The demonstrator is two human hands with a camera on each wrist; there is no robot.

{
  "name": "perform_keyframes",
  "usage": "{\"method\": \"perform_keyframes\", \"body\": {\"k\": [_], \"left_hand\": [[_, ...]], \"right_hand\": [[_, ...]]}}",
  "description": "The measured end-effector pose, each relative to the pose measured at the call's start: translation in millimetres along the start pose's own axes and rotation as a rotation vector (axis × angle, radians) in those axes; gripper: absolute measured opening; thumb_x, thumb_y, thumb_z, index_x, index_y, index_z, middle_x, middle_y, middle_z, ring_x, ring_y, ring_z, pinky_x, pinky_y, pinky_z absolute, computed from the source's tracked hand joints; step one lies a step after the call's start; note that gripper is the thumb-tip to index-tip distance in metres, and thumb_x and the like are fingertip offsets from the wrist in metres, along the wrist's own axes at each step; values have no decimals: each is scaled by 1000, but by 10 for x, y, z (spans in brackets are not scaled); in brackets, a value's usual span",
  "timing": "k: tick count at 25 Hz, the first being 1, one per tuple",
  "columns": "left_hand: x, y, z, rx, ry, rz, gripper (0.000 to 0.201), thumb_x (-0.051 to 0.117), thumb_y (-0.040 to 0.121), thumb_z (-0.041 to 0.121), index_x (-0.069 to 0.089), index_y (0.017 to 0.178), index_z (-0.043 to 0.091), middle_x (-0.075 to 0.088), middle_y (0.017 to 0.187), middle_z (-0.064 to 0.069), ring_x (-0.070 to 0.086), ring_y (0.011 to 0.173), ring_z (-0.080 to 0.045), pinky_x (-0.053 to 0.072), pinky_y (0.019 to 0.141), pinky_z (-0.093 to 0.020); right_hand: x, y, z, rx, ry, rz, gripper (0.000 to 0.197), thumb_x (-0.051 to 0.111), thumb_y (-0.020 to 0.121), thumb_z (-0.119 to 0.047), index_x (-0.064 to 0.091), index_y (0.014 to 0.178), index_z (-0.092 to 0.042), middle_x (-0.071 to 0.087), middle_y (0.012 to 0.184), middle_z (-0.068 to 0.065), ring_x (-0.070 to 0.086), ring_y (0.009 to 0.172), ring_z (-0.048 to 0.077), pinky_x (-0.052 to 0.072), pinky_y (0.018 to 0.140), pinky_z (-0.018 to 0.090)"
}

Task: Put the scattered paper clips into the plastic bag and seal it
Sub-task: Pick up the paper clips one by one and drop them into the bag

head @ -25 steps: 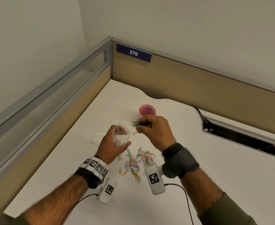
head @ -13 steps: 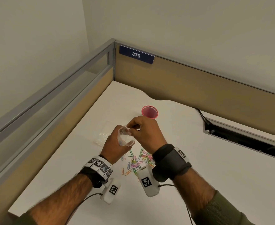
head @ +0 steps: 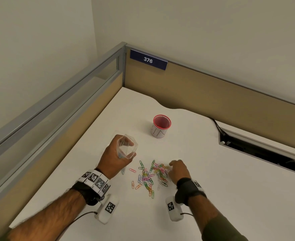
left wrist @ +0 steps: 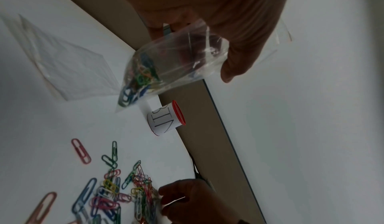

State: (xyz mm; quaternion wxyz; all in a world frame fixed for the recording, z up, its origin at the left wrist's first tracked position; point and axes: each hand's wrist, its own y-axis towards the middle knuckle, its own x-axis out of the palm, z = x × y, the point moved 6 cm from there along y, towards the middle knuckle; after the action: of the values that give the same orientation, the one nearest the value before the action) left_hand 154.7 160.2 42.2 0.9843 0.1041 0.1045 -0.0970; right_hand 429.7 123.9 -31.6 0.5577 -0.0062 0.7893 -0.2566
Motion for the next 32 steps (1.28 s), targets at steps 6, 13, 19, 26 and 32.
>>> {"method": "perform_keyframes", "body": {"k": [6,13,19,26,32], "left_hand": [[-54,-29,1,-13,5,-1,42,82,75,15,55,107,20,66,108,2,63,108,-15,50,99,-34],[51,-41,-3,-13,21,3,44,83,77,12,54,108,20,66,108,2,63,108,-16,49,96,-27],[120,-54,-15,-6,36,-1,45,83,75,15,54,109,20,66,108,2,62,107,-13,49,95,-22],[63,-29,-60,-32,57,16,45,81,73,21,54,109,23,66,108,6,62,107,-11,48,95,-24],[118,-12,-66,-33,42,-9,44,79,72,28,54,108,25,65,107,6,63,107,-12,48,93,-21]], "right_hand": [[244,-127,-193,-88,120,37,31,50,92,-11,61,121,-10,52,123,13,55,114,31,47,97,36],[358,-352,-49,-76,-80,-69,60,72,77,-42,49,124,-14,43,125,9,45,117,29,47,91,38],[358,-167,-308,-140,-30,65,26,42,96,-12,59,115,-8,54,120,14,55,109,30,49,91,36],[314,-42,-432,-275,-99,-48,47,66,84,-36,53,124,-17,49,120,9,47,113,28,48,87,39],[380,-60,-531,-371,-196,60,20,46,94,-11,59,110,-11,54,112,12,53,104,29,50,82,38]]}}
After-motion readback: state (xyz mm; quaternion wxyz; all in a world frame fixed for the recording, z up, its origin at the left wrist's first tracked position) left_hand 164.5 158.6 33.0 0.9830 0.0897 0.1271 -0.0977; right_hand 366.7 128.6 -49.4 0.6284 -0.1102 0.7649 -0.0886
